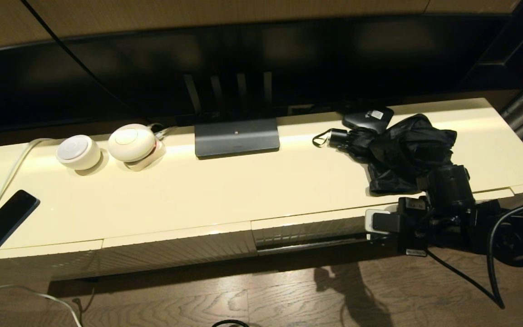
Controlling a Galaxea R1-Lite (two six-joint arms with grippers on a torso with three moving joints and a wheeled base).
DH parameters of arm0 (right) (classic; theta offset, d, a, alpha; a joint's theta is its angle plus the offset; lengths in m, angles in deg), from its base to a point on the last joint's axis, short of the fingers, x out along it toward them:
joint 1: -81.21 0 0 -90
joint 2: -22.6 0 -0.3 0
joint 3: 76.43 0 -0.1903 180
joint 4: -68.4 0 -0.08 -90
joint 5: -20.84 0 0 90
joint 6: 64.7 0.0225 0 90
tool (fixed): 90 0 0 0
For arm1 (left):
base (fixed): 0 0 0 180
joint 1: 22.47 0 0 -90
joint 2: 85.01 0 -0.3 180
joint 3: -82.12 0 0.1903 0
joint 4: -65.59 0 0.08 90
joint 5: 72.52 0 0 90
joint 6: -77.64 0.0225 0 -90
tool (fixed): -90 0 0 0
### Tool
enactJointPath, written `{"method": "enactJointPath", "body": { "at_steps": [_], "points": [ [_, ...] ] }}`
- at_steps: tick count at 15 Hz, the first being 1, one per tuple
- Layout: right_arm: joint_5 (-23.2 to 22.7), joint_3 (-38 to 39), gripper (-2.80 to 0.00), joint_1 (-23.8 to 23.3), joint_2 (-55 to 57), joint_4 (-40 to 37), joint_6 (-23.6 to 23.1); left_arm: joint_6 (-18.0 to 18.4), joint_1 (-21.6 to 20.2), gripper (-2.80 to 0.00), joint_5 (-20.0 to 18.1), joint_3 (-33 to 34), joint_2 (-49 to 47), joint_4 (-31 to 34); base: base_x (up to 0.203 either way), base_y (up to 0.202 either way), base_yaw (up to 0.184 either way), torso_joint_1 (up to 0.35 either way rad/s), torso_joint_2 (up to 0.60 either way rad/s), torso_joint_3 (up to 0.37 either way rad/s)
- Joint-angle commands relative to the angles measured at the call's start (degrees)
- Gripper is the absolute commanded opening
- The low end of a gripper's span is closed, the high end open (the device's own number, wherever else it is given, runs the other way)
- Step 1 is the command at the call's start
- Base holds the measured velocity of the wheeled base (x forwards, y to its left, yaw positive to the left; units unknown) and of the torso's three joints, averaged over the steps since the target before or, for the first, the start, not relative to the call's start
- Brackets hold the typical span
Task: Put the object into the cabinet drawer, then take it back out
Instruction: Close the drawer
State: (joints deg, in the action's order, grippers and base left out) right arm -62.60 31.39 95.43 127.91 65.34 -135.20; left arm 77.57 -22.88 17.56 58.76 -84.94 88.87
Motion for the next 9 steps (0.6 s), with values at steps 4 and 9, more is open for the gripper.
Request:
{"method": "enactJointPath", "body": {
  "at_steps": [4, 9],
  "points": [
    [-0.18, 2.25, -2.8, -0.06, -2.78, -1.26, -0.24, -0.01, -0.02, -2.8, 0.01, 0.18, -0.07, 0.0, 0.0, 0.0, 0.0, 0.0, 0.0, 0.0],
    [-0.43, 8.22, -2.8, -0.03, -18.98, -13.71, 2.11, -0.01, -0.02, -2.8, 0.01, 0.18, -0.07, 0.0, 0.0, 0.0, 0.0, 0.0, 0.0, 0.0]
  ]
}}
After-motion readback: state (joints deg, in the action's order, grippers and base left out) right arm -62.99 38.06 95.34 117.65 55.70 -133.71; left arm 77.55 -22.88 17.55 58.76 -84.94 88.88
